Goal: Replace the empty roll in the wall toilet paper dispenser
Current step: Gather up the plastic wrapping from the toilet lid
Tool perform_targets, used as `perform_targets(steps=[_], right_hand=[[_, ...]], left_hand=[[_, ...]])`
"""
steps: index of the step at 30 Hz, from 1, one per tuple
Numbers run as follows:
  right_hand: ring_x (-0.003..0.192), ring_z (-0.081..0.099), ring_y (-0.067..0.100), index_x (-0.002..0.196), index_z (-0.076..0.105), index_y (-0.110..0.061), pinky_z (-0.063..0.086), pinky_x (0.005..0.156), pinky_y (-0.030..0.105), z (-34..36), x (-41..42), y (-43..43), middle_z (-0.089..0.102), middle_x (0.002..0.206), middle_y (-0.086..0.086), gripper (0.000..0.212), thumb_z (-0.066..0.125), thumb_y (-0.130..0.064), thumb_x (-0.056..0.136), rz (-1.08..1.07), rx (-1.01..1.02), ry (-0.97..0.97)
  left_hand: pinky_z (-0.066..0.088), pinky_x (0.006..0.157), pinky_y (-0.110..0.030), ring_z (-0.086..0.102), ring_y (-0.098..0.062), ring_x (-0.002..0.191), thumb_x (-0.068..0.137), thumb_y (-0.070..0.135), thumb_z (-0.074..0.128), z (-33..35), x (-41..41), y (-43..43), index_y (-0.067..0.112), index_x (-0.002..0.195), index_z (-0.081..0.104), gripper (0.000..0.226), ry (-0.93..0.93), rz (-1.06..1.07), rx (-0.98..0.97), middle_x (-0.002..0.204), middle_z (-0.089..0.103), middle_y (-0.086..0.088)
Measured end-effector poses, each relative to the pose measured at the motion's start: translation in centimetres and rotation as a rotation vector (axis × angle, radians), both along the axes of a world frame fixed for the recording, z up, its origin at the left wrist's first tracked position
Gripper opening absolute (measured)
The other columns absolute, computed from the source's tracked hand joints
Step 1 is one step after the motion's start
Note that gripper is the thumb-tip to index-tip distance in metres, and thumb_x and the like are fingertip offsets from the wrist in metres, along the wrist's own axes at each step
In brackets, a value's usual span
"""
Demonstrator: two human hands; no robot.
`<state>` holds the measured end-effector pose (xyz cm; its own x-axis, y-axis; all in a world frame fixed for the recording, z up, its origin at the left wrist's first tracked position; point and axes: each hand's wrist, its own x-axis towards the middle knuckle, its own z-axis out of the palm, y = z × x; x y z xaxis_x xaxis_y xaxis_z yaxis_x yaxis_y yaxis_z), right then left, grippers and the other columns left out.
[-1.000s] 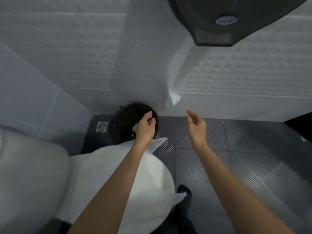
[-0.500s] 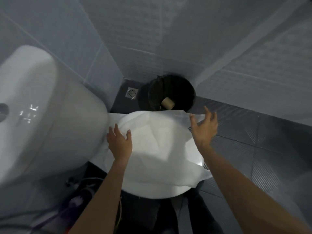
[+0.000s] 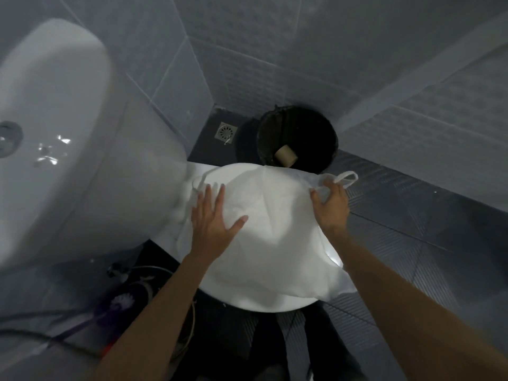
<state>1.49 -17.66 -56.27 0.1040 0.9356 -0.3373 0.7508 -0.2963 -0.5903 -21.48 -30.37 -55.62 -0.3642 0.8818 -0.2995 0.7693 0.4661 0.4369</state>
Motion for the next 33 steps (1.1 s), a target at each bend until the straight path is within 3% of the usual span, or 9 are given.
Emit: perform_targets(steps=[5, 10, 13, 17, 21, 23, 27, 30, 33], right_hand=[[0.129, 0.041, 0.036, 0.135, 0.047, -0.01, 0.036, 0.105, 0.049, -0.2, 1.4, 0.2, 0.047, 0.14, 0.017, 0.053, 0.059, -0.035, 0.09, 0.004, -0.031, 0.004], [0.126, 0.042, 0.037, 0.14, 0.041, -0.014, 0.035, 0.104, 0.051, 0.6, 2.1, -0.9, 0.044, 0.139, 0.018, 0.057, 0.061, -0.029, 0.088, 0.037, 0.04, -0.012], [0.132, 0.038, 0.037, 0.14, 0.042, -0.016, 0.033, 0.106, 0.055, 1.0, 2.3, -2.5, 0.038, 0.144, 0.02, 0.057, 0.061, -0.031, 0.088, 0.069, 0.112, -0.099], [0.143, 0.023, 0.036, 0.128, 0.055, -0.018, 0.017, 0.114, 0.055, 1.1, 2.6, -4.5, 0.024, 0.154, 0.02, 0.043, 0.057, -0.04, 0.09, 0.22, 0.216, -0.257], [0.141, 0.032, 0.023, 0.13, 0.053, -0.022, 0.01, 0.118, 0.05, 2.0, 3.4, -5.8, 0.041, 0.148, 0.006, 0.065, 0.032, -0.067, 0.089, 0.583, 0.152, -0.135], [0.14, 0.033, 0.016, 0.139, 0.043, -0.023, 0.006, 0.12, 0.045, 2.3, 3.9, -6.2, 0.041, 0.149, 0.001, 0.085, 0.022, -0.081, 0.079, 0.764, 0.032, -0.081], [0.142, 0.03, 0.013, 0.146, 0.03, -0.026, 0.009, 0.121, 0.04, 2.1, 4.5, -6.4, 0.034, 0.154, 0.0, 0.102, 0.031, -0.09, 0.066, 0.899, -0.035, -0.115], [0.141, 0.035, 0.016, 0.147, 0.027, -0.023, 0.01, 0.121, 0.04, 2.1, 4.3, -6.3, 0.036, 0.153, 0.003, 0.102, 0.039, -0.087, 0.068, 0.954, 0.004, -0.145], [0.136, 0.043, 0.026, 0.147, 0.025, -0.021, 0.015, 0.117, 0.047, 2.2, 3.4, -6.3, 0.039, 0.15, 0.013, 0.076, 0.051, -0.055, 0.085, 0.952, 0.323, -0.275]], left_hand=[[0.007, 0.119, -0.054, -0.001, -0.027, 0.15, 0.075, 0.079, 0.046, 0.6, -0.1, -4.3, 0.016, 0.153, -0.001, 0.111, 0.108, -0.59, 0.154, 0.161, -0.001, -0.014], [0.01, 0.116, -0.058, 0.007, -0.033, 0.149, 0.065, 0.083, 0.051, -1.8, -1.1, -6.9, 0.02, 0.153, 0.013, 0.115, 0.252, -0.951, -0.006, 0.161, 0.006, -0.014], [0.027, 0.112, -0.058, 0.024, -0.033, 0.145, 0.057, 0.048, 0.08, -2.8, -1.1, -6.1, 0.024, 0.149, 0.029, 0.107, 0.273, -0.912, -0.051, 0.162, -0.008, -0.007], [0.048, 0.099, -0.046, 0.041, -0.033, 0.137, 0.074, 0.007, 0.07, -2.1, -0.6, -3.3, 0.02, 0.118, 0.06, 0.047, -0.01, -0.769, 0.011, 0.161, -0.005, 0.001], [0.055, 0.08, -0.037, 0.058, -0.027, 0.114, 0.083, 0.005, 0.054, -0.9, -0.5, 0.0, 0.015, 0.111, 0.063, 0.031, -0.116, -0.529, -0.025, 0.162, 0.005, -0.002], [0.052, 0.09, -0.037, 0.057, -0.026, 0.118, 0.088, 0.01, 0.05, -0.5, -0.8, 1.5, 0.018, 0.119, 0.06, 0.034, -0.141, -0.445, -0.118, 0.161, 0.015, 0.001], [0.045, 0.101, -0.036, 0.055, -0.027, 0.121, 0.093, 0.012, 0.05, 0.0, -0.9, 3.7, 0.014, 0.125, 0.058, 0.034, -0.178, -0.362, -0.155, 0.137, 0.056, -0.006], [0.051, 0.089, -0.037, 0.064, -0.03, 0.101, 0.093, 0.017, 0.052, 0.2, -0.9, 4.8, 0.018, 0.12, 0.06, 0.028, -0.155, -0.252, -0.145, 0.112, 0.069, -0.009], [0.048, 0.091, -0.034, 0.063, -0.031, 0.103, 0.093, 0.019, 0.054, 0.0, -1.0, 5.8, 0.015, 0.12, 0.059, 0.028, -0.154, -0.195, -0.196, 0.114, 0.068, -0.012]])
